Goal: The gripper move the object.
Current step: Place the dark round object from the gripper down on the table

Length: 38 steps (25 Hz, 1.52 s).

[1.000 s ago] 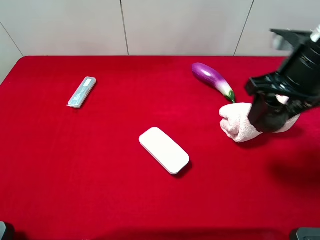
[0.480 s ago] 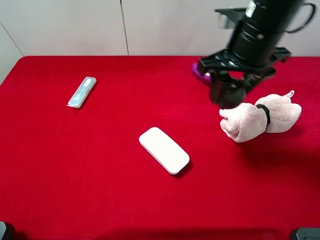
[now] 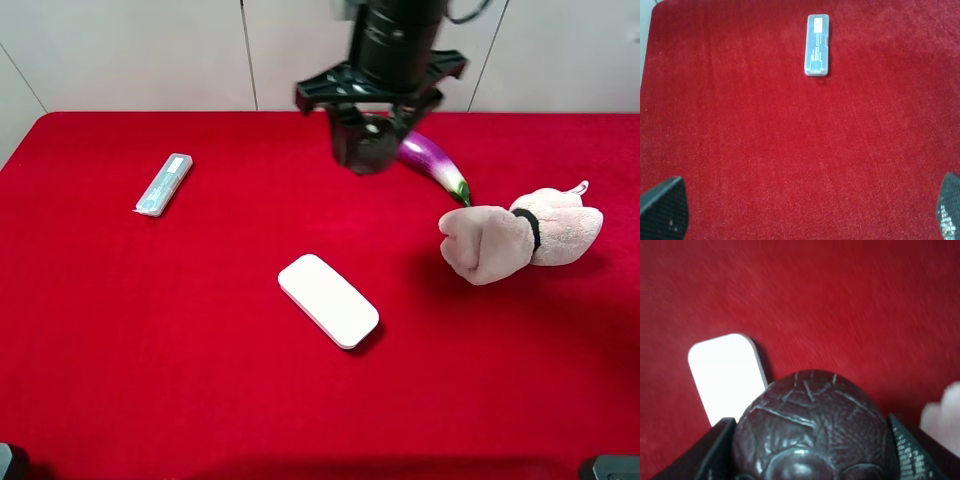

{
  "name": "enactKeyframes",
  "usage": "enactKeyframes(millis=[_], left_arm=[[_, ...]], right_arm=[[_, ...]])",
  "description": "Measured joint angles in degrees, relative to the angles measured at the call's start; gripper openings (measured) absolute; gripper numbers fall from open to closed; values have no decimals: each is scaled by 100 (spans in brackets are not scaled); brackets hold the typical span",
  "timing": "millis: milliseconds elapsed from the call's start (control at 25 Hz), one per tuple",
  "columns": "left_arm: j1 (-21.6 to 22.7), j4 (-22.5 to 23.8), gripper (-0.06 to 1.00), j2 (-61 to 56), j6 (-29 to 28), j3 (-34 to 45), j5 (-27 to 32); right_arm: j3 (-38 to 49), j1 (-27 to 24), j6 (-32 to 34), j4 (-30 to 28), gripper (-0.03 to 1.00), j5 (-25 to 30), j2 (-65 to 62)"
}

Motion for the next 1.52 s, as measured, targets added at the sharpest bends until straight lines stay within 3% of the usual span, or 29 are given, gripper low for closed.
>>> enactKeyframes(millis=[440, 960, 1520], left_arm=[[0, 0, 99, 0, 0, 0, 0], [0, 0, 99, 0, 0, 0, 0], [0, 0, 99, 0, 0, 0, 0]], right_arm=[[-1821, 532, -169, 5, 45, 5, 1379], [-3455, 656, -230, 300, 45, -35, 2671], [-3656, 656, -302, 958, 45, -1386, 3268]])
